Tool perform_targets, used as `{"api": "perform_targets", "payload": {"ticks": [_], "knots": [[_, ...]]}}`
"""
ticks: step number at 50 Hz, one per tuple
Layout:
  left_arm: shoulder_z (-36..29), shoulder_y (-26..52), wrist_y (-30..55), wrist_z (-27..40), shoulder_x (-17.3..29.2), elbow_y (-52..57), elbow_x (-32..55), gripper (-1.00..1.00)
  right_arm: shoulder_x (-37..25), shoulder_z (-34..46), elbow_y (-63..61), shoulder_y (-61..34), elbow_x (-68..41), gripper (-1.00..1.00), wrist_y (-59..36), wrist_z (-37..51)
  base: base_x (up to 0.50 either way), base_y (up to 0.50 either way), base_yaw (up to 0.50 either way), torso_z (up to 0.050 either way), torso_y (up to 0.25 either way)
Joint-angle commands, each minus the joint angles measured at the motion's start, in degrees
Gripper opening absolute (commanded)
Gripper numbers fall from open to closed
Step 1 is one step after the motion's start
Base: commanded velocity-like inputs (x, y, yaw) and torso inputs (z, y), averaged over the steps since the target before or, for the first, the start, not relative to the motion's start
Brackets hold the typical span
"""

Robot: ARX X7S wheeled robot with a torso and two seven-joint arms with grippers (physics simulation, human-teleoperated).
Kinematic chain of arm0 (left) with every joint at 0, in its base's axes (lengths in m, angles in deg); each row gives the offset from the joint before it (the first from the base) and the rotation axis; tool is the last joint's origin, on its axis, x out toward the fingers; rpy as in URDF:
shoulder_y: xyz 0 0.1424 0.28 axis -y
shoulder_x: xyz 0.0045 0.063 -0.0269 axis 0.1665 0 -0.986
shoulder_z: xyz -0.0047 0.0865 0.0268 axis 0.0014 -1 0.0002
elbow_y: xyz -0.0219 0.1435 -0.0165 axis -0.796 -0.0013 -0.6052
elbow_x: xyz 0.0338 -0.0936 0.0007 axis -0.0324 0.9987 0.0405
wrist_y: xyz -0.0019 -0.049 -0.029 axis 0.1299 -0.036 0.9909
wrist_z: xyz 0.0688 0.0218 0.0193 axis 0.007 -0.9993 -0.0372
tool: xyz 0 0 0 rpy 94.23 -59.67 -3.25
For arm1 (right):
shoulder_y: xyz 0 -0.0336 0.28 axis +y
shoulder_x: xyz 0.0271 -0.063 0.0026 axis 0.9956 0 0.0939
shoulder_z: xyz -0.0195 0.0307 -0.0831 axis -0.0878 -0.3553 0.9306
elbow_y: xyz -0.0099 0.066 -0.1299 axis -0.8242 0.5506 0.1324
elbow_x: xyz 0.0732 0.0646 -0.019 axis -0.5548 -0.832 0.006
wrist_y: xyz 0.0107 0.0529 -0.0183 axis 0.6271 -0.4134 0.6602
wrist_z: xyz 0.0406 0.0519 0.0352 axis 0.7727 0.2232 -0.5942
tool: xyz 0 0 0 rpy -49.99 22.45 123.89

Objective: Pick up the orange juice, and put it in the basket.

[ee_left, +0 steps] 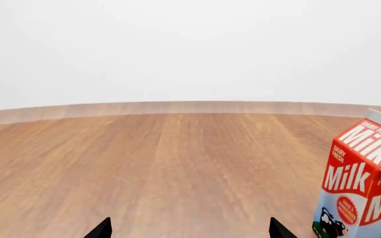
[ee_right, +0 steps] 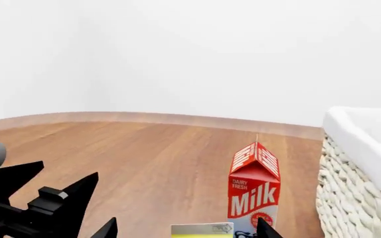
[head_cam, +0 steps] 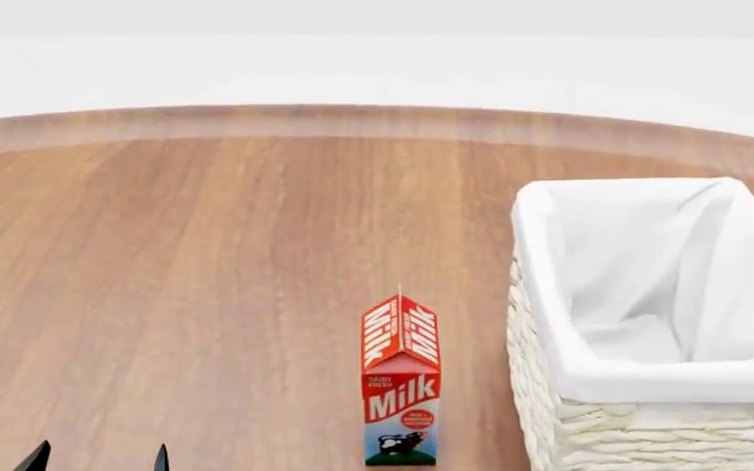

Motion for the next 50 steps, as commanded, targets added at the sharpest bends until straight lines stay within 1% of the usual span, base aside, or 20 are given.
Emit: {"api": "perform_targets", "payload": {"ticks": [1,8,28,50], "knots": [[-0.31,0.06,-0.08,0.28,0.24,-0.03,0.24,1.0,-0.47,2.11,-0.22,1.7,1.01,1.0,1.51,-0.14,0.0,0.0,0.0,0.0,0.0],[-0.49,0.1,-0.13,0.44,0.38,-0.04,0.38,1.0,-0.76,2.97,0.73,2.71,1.21,1.0,3.2,-0.29,0.0,0.0,0.0,0.0,0.0],[-0.98,0.2,-0.27,0.9,0.76,-0.09,0.76,1.0,-1.14,2.35,4.86,2.9,-0.49,1.0,6.56,-0.19,0.0,0.0,0.0,0.0,0.0],[-1.5,0.31,-0.42,1.37,1.16,-0.14,1.16,1.0,-0.7,1.31,8.66,0.69,-2.52,1.0,7.58,0.23,0.0,0.0,0.0,0.0,0.0]]}}
